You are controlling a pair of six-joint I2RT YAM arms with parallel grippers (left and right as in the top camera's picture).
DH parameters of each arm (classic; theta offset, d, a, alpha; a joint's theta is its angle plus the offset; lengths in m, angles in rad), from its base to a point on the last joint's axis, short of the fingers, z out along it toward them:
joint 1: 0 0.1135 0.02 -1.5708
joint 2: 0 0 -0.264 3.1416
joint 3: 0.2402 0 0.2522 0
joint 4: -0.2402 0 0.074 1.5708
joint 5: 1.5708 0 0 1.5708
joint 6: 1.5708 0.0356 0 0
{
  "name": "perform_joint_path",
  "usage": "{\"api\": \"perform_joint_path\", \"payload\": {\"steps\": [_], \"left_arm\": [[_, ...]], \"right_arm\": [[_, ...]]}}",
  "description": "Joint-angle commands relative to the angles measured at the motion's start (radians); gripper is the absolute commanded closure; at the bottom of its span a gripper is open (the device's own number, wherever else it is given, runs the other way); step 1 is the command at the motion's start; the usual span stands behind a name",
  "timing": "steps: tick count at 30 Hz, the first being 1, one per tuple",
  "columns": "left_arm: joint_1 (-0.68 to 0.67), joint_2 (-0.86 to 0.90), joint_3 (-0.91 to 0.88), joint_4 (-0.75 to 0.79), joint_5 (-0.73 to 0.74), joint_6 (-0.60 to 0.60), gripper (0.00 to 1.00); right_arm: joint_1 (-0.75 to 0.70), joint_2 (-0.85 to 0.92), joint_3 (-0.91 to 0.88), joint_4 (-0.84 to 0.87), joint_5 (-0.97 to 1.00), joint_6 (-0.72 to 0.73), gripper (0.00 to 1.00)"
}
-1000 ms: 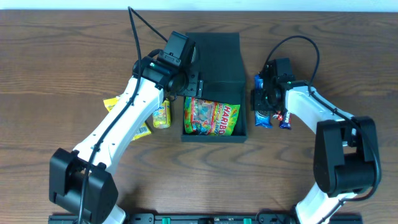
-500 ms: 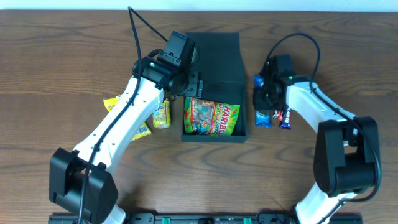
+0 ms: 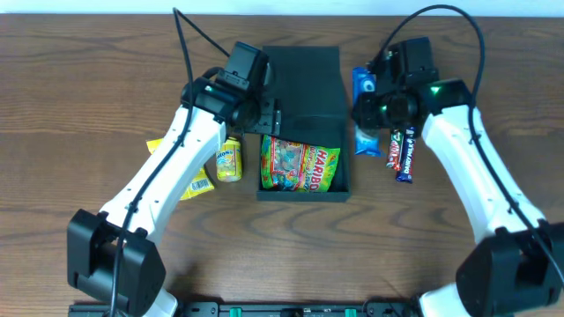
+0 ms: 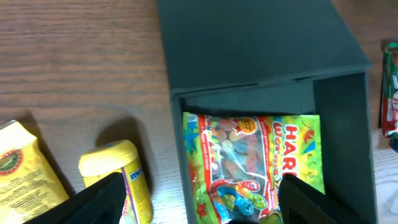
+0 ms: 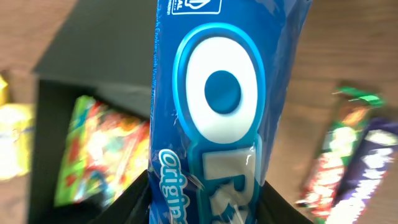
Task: Pack container
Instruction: 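Lift the Oreo pack with the right gripper into the box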
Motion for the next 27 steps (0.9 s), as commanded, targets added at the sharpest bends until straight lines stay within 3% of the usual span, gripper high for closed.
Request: {"api": "perform_joint_path", "payload": {"steps": [1,7,15,16,18,20,23,27], "left_arm": [[0.014,-0.027,-0.004,-0.005,0.003,0.017,0.20],[0.016,-0.029,-0.004,-0.012,0.003,0.017,0.20],[0.016,-0.029,-0.004,-0.024,0.003,0.018,0.20],[0.016,-0.029,-0.004,-0.024,0.003,0.018,0.20],[0.017,-0.029,-0.004,-0.024,0.003,0.018,0.20],[0.017,-0.029,-0.004,-0.024,0.003,0.018,0.20],[0.019,-0.029,-0.004,-0.024,0.003,0.018,0.20],[0.024,-0.029,-0.004,-0.029,-0.002,0.019,0.20]], "right_arm": [[0.069,0.007,-0.010,-0.011,-0.042,0.068,0.85],[0.153,0.049,-0.034,-0.021,0.020,0.121,0.85],[0.162,0.087,-0.035,-0.062,0.075,0.180,0.88],[0.162,0.087,-0.035,-0.062,0.092,0.179,0.84],[0.165,0.087,-0.035,-0.060,0.117,0.179,0.68],[0.164,0.087,-0.035,-0.061,0.118,0.179,0.41],[0.164,0.087,-0.035,-0.056,0.118,0.179,0.31],[0.161,0.086,-0.034,-0.055,0.119,0.179,0.28]]}}
